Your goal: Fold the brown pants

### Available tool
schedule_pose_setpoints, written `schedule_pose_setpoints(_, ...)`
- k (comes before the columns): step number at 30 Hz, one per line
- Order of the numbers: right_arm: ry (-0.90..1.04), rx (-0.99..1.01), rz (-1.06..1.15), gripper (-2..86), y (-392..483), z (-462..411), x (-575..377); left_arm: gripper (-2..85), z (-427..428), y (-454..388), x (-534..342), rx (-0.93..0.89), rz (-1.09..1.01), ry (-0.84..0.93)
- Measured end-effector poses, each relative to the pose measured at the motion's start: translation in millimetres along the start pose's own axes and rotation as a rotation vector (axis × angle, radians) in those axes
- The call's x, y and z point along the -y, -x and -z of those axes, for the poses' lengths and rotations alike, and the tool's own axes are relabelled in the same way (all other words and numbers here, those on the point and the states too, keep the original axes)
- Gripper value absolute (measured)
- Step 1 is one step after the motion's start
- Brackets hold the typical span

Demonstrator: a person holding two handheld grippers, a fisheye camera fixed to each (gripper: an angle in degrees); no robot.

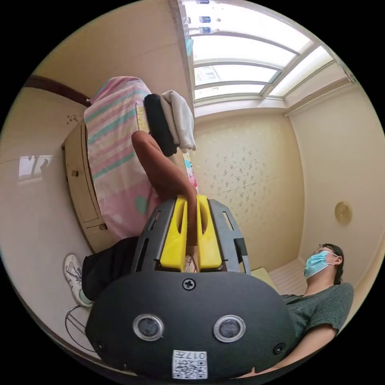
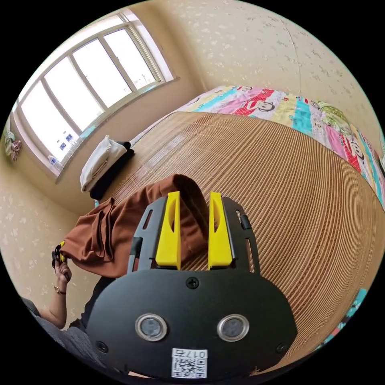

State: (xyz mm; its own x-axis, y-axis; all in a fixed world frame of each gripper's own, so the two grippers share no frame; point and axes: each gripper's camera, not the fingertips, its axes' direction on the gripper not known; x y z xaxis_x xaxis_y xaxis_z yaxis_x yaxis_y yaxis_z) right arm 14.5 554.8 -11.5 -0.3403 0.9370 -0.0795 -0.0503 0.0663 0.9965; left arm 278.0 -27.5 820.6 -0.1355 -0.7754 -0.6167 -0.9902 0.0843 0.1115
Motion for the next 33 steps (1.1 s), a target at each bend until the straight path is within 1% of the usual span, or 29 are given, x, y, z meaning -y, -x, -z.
schedule_pose_setpoints(1,-0.043,0.035,0.03,8.5,14,6,-2,4.0,-1,-6,1,0.02,-0.029,0.009)
schedule_pose_setpoints(2,-0.072,0.06,0.06,8.2,23,12,-4,4.0,-7,-22,4,0.058,-0.11,0.038)
schedule_pose_setpoints(3,-0.119,0.111,0.137,7.6,47,21,-8,4.0,-19,-45,9,0.081,-0.202,0.074)
schedule_pose_setpoints(4,-0.132,0.156,0.228,6.7,73,25,-12,4.0,-26,-57,11,0.088,-0.25,0.093)
schedule_pose_setpoints(5,-0.125,0.18,0.277,6.3,86,24,-13,4.0,-44,-84,15,0.094,-0.348,0.129)
schedule_pose_setpoints(6,-0.094,0.247,0.341,5.2,109,15,-17,4.0,-65,-112,15,0.089,-0.441,0.167)
schedule_pose_setpoints(7,-0.068,0.347,0.362,4.3,130,1,-22,4.1,-77,-125,14,0.082,-0.486,0.189)
schedule_pose_setpoints(8,-0.052,0.401,0.372,3.9,141,-8,-26,4.1,-102,-150,9,0.058,-0.563,0.229)
schedule_pose_setpoints(9,0.012,0.485,0.386,3.3,163,-31,-34,4.1,-129,-172,0,0.023,-0.622,0.267)
schedule_pose_setpoints(10,0.135,0.499,0.381,2.7,189,-61,-43,4.1,-142,-182,-5,0.006,-0.644,0.284)
schedule_pose_setpoints(11,0.2,0.497,0.382,2.5,203,-76,-48,4.1,-171,-200,-17,-0.029,-0.687,0.314)
schedule_pose_setpoints(12,0.314,0.536,0.44,1.9,231,-101,-63,4.2,-199,-216,-31,-0.061,-0.725,0.335)
schedule_pose_setpoints(13,0.354,0.552,0.489,1.5,253,-111,-75,4.2,-214,-223,-38,-0.072,-0.741,0.351)
schedule_pose_setpoints(15,0.34,0.509,0.569,1.1,263,-99,-70,4.3,-283,-243,-72,-0.03,-0.819,0.448)
schedule_pose_setpoints(17,0.375,0.417,0.512,0.8,245,-88,-40,4.3,-329,-248,-99,-0.048,-0.845,0.493)
schedule_pose_setpoints(18,0.339,0.366,0.396,0.7,211,-73,-14,4.3,-357,-248,-115,-0.073,-0.847,0.52)
schedule_pose_setpoints(19,0.276,0.34,0.236,0.6,161,-51,10,4.4,-371,-246,-124,-0.08,-0.84,0.536)
schedule_pose_setpoints(20,0.242,0.329,0.148,0.6,133,-40,19,4.6,-403,-240,-141,-0.084,-0.827,0.573)
schedule_pose_setpoints(22,0.082,0.321,-0.165,0.6,13,9,32,5.0,-455,-222,-171,-0.061,-0.823,0.631)
schedule_pose_setpoints(23,0.039,0.323,-0.233,0.6,-16,21,30,5.8,-492,-203,-190,-0.034,-0.809,0.678)
schedule_pose_setpoints(24,-0.034,0.322,-0.373,0.6,-70,42,21,6.9,-529,-177,-207,-0.004,-0.756,0.728)
schedule_pose_setpoints(25,-0.084,0.324,-0.495,0.6,-115,58,10,7.4,-544,-162,-213,0.003,-0.707,0.752)
schedule_pose_setpoints(26,-0.104,0.331,-0.545,0.5,-134,63,5,8.5,-564,-133,-219,-0.013,-0.581,0.776)
schedule_pose_setpoints(27,-0.142,0.36,-0.625,0.6,-162,71,-6,8.6,-568,-110,-219,-0.085,-0.482,0.758)
schedule_pose_setpoints(29,-0.203,0.432,-0.678,0.6,-180,75,-19,8.7,-556,-91,-214,-0.173,-0.455,0.695)
schedule_pose_setpoints(31,-0.239,0.473,-0.63,0.8,-167,71,-17,9.0,-538,-80,-204,-0.102,-0.491,0.644)
schedule_pose_setpoints(33,-0.187,0.443,-0.545,1.1,-141,60,-3,10.5,-512,-71,-183,0.051,-0.548,0.557)
